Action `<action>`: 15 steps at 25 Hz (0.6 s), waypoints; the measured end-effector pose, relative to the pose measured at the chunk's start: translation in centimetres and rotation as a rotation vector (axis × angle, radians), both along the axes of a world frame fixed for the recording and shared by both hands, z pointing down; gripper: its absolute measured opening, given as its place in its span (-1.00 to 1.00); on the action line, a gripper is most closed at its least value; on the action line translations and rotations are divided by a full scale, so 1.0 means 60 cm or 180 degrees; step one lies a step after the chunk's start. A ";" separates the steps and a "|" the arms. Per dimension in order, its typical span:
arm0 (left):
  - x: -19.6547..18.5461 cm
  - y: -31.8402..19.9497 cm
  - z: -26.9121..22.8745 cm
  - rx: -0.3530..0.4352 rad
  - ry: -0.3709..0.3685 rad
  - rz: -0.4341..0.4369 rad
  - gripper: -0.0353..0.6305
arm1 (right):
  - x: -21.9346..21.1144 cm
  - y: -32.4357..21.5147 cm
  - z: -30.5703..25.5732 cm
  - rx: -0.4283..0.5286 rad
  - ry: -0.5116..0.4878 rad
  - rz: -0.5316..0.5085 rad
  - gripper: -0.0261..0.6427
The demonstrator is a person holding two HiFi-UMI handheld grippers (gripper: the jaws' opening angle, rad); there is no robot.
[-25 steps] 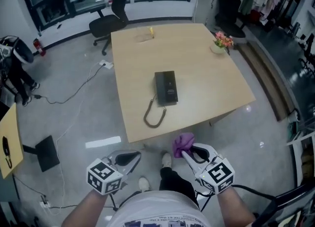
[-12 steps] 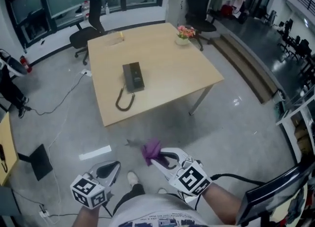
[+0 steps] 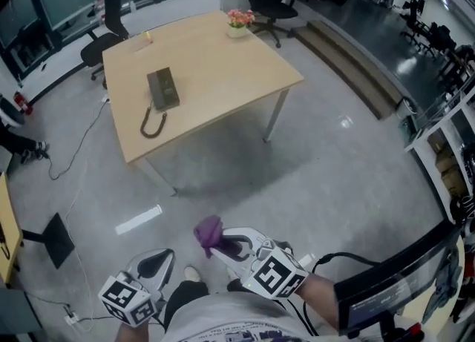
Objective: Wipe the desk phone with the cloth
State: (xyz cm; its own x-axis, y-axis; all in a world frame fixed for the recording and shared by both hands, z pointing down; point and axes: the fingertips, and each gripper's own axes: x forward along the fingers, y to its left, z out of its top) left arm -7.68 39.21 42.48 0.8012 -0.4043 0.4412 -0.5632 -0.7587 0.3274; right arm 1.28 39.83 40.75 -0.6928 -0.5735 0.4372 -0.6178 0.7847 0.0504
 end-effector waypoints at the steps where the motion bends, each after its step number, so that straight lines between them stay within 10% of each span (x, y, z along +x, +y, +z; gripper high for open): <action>1: 0.000 0.006 0.000 0.0030 -0.0013 0.0041 -0.88 | -0.001 0.004 -0.004 0.0028 0.0003 0.0029 -0.66; 15: -0.120 0.029 -0.037 0.0353 0.0030 0.0373 -0.88 | -0.128 0.011 -0.027 0.0177 0.0014 0.0227 -0.66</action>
